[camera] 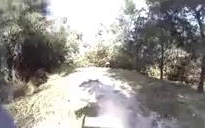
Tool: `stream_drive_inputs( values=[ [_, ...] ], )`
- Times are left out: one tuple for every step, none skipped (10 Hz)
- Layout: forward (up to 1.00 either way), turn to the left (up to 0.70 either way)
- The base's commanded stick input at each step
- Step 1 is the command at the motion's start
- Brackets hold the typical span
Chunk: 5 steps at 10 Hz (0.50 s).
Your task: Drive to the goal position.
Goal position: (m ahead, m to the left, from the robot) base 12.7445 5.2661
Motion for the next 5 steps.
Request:
stream_drive_inputs(
  values=[
    [0.70, 0.00],
    [0.70, 0.00],
    [0.70, 0.00],
    [0.70, 0.00],
    [0.70, 0.00]
  ],
)
